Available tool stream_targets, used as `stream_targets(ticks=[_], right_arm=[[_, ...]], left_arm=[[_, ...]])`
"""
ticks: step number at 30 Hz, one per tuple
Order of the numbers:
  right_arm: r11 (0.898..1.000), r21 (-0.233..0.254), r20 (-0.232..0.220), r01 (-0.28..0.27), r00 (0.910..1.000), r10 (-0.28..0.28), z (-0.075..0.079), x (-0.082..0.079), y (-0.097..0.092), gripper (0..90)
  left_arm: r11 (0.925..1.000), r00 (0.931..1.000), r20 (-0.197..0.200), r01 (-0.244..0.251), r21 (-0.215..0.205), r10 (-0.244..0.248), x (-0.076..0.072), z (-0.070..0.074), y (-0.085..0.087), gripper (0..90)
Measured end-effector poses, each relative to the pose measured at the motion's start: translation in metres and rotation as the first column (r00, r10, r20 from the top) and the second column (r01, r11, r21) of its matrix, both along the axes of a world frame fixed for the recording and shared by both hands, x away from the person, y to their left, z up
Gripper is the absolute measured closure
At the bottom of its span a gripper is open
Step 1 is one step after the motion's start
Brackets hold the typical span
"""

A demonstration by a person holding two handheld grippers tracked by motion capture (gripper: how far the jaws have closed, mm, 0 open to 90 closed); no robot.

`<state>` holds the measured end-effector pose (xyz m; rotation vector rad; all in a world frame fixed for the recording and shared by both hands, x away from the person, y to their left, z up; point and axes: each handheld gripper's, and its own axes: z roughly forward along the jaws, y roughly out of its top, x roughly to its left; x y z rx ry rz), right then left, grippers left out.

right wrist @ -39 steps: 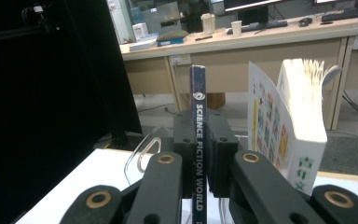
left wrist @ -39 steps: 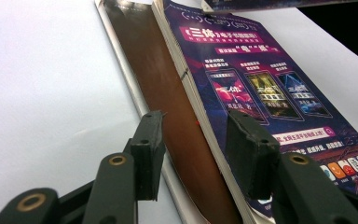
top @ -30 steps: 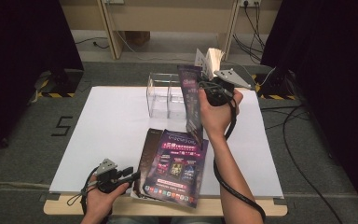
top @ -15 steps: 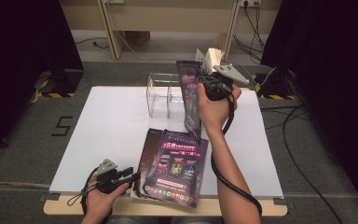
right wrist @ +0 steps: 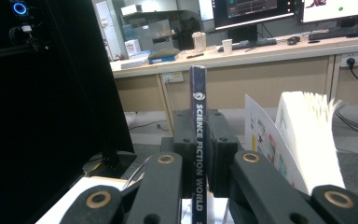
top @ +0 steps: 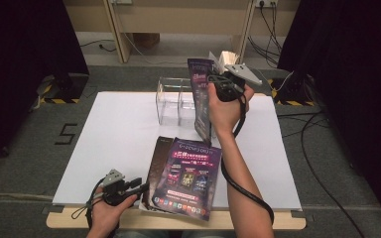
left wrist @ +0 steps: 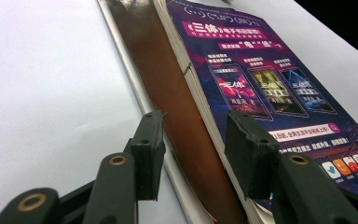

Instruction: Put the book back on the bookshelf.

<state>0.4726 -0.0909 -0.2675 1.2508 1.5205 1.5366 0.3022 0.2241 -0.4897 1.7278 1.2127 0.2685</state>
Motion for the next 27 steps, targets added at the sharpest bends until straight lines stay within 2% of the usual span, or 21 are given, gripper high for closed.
stream_targets(ticks=[10, 17, 27], right_arm=[[1.0, 0.008, 0.005, 0.01, 0.9999, -0.01, -0.001, 0.015, 0.008, 84.8], [0.999, -0.014, 0.014, 0.031, 0.9994, -0.031, -0.001, 0.026, 0.014, 84.8], [0.999, -0.002, 0.002, 0.037, 0.9993, -0.037, -0.003, 0.044, 0.025, 84.8]], left_arm=[[1.0, 1.0, -0.005, 0.002, -0.001, -0.002, 0.0, -0.001, 0.001, 56.5], [1.0, 1.0, -0.006, -0.001, -0.002, 0.001, 0.0, -0.001, 0.001, 56.5], [0.9999, 0.9999, -0.006, -0.008, -0.006, 0.008, 0.0, -0.002, 0.003, 56.6]])
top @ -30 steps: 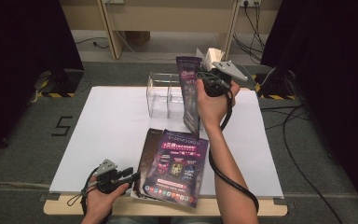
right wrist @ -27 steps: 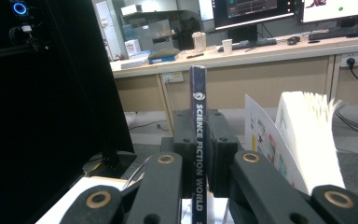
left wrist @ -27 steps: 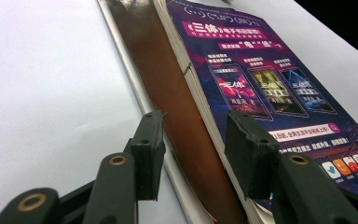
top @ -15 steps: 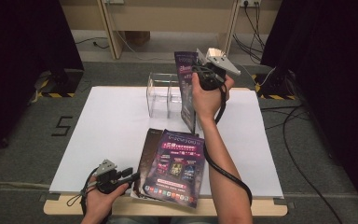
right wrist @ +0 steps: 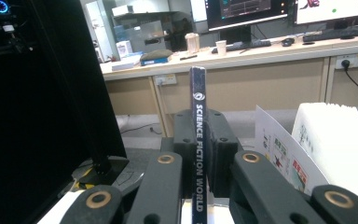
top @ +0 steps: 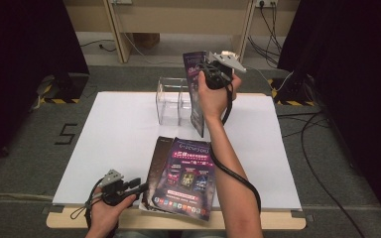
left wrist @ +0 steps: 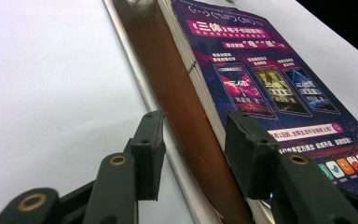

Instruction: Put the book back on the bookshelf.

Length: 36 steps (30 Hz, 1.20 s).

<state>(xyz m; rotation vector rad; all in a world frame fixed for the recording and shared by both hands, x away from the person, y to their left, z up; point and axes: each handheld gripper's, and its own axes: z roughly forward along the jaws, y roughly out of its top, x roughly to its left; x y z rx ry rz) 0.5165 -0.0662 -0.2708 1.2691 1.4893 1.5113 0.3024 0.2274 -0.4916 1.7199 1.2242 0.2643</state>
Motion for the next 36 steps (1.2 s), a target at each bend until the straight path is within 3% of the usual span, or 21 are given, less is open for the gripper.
stream_targets(ticks=[5, 8, 10, 11, 24, 36], right_arm=[[0.999, -0.023, 0.045, 0.038, 0.9983, -0.036, -0.01, 0.007, 0.005, 84.6], [0.998, -0.037, 0.029, 0.045, 0.9986, -0.044, -0.023, 0.01, 0.008, 84.5], [0.997, -0.05, 0.043, 0.058, 0.9975, -0.056, -0.029, 0.007, 0.009, 84.5], [0.998, -0.036, 0.043, 0.05, 0.9979, -0.048, -0.029, 0.005, 0.008, 84.4], [0.996, -0.086, 0.074, 0.033, 0.9969, -0.027, -0.044, -0.034, -0.003, 84.3], [0.997, -0.076, 0.059, 0.02, 0.9982, -0.015, -0.06, -0.067, -0.026, 83.3]], left_arm=[[1.0, 1.0, -0.003, 0.004, 0.002, -0.004, 0.0, -0.001, -0.001, 56.6], [1.0, 1.0, -0.005, 0.005, 0.001, -0.005, -0.001, -0.002, -0.001, 56.6], [1.0, 1.0, -0.004, 0.003, 0.002, -0.003, -0.001, -0.002, 0.0, 56.6], [1.0, 1.0, -0.006, 0.001, 0.001, -0.001, -0.001, -0.002, 0.001, 56.6], [1.0, 0.9999, -0.013, -0.009, -0.004, 0.008, -0.004, -0.004, 0.001, 56.7], [1.0, 0.9999, -0.012, -0.008, 0.004, 0.008, -0.003, -0.004, 0.001, 56.7]])
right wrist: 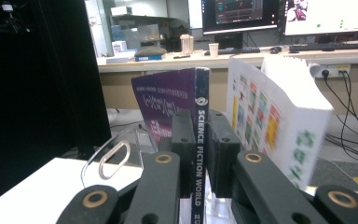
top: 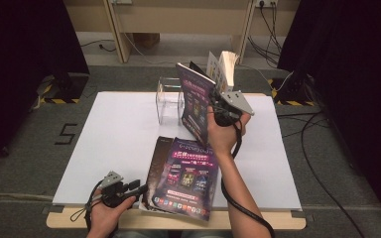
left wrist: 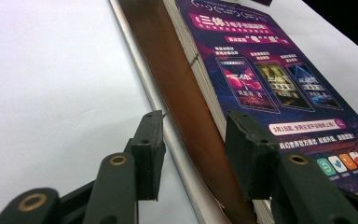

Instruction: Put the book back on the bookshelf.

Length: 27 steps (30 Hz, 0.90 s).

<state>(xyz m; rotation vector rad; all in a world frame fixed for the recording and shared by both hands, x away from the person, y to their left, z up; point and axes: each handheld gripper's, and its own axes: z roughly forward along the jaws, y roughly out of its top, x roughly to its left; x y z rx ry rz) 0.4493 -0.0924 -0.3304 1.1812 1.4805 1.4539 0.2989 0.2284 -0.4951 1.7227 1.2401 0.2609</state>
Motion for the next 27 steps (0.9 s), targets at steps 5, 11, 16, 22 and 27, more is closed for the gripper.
stream_targets(ticks=[5, 11, 16, 22, 27], right_arm=[[1.0, -0.01, -0.015, -0.017, 0.9997, 0.016, -0.005, -0.013, -0.006, 83.2], [0.999, -0.024, -0.026, -0.032, 0.9992, 0.032, -0.009, -0.024, -0.012, 82.9], [0.998, -0.037, -0.037, -0.041, 0.9985, 0.04, -0.008, -0.025, -0.014, 81.8], [0.997, -0.037, -0.076, -0.067, 0.995, 0.064, -0.005, -0.017, -0.015, 76.7], [0.994, -0.055, -0.128, -0.098, 0.9877, 0.09, -0.001, -0.005, -0.011, 75.1]], left_arm=[[1.0, 1.0, 0.003, -0.002, -0.003, 0.002, 0.0, 0.001, 0.0, 56.7], [1.0, 1.0, 0.004, -0.001, -0.005, 0.001, 0.0, 0.001, 0.0, 56.7], [1.0, 1.0, 0.004, -0.004, -0.007, 0.004, 0.0, 0.001, 0.0, 56.7], [1.0, 1.0, 0.002, -0.004, -0.008, 0.004, 0.0, 0.001, 0.001, 56.7], [0.9999, 1.0, 0.003, -0.006, -0.008, 0.006, 0.0, 0.002, 0.001, 56.7]])
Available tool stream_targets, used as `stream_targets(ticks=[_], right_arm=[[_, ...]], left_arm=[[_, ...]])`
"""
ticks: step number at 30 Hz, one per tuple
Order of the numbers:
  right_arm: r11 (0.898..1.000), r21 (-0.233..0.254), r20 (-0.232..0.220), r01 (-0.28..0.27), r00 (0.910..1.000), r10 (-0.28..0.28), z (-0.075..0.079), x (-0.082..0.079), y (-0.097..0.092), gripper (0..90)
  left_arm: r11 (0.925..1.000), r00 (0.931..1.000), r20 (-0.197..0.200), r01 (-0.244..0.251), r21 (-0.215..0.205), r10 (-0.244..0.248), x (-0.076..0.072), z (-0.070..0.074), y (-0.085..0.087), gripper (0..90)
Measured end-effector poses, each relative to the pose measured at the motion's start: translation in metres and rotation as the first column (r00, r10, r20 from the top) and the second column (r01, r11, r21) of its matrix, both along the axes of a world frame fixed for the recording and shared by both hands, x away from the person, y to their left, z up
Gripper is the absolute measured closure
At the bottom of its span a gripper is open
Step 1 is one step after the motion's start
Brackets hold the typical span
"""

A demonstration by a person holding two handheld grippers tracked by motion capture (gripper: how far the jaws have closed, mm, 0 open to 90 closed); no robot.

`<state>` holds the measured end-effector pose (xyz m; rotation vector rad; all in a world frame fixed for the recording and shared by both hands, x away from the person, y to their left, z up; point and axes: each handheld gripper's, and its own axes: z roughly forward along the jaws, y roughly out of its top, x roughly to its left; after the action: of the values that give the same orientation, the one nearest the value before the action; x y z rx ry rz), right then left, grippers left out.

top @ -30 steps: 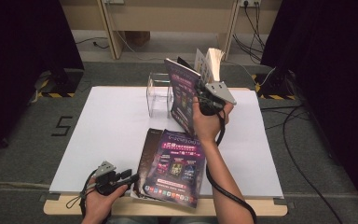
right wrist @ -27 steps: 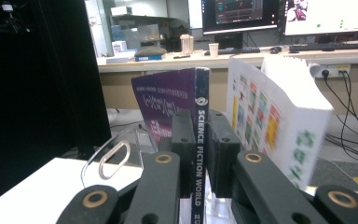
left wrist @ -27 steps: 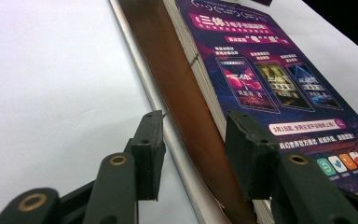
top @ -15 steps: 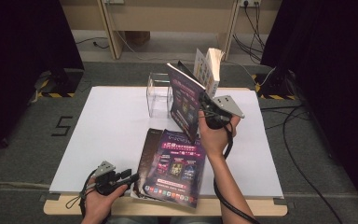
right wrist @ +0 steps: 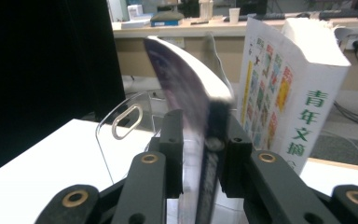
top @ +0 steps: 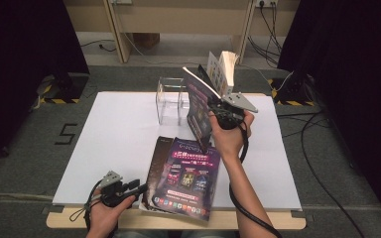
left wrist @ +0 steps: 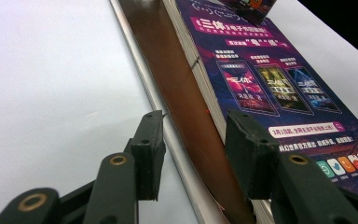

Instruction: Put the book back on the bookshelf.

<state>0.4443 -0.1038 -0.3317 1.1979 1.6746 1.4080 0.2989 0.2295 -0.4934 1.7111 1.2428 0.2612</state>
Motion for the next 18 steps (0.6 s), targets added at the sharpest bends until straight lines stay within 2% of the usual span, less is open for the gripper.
stream_targets(ticks=[9, 12, 15, 18], right_arm=[[1.0, -0.015, -0.051, 0.007, 0.9986, -0.008, 0.007, 0.005, 0.002, 79.2], [1.0, -0.022, -0.104, 0.008, 0.9946, -0.01, 0.009, 0.007, 0.003, 82.1], [0.999, -0.036, -0.132, 0.015, 0.9911, -0.02, 0.012, 0.008, 0.004, 84.0], [0.999, -0.025, -0.152, 0.026, 0.9879, -0.03, 0.013, 0.009, 0.004, 84.3]], left_arm=[[1.0, 1.0, 0.0, -0.002, -0.003, 0.002, 0.0, 0.0, 0.0, 56.7], [1.0, 1.0, -0.001, -0.001, -0.003, 0.001, 0.0, 0.0, 0.0, 56.7], [1.0, 1.0, -0.003, 0.002, -0.003, -0.002, 0.0, -0.001, -0.001, 56.7], [1.0, 1.0, -0.003, 0.001, -0.003, -0.001, 0.0, -0.001, -0.001, 56.7]])
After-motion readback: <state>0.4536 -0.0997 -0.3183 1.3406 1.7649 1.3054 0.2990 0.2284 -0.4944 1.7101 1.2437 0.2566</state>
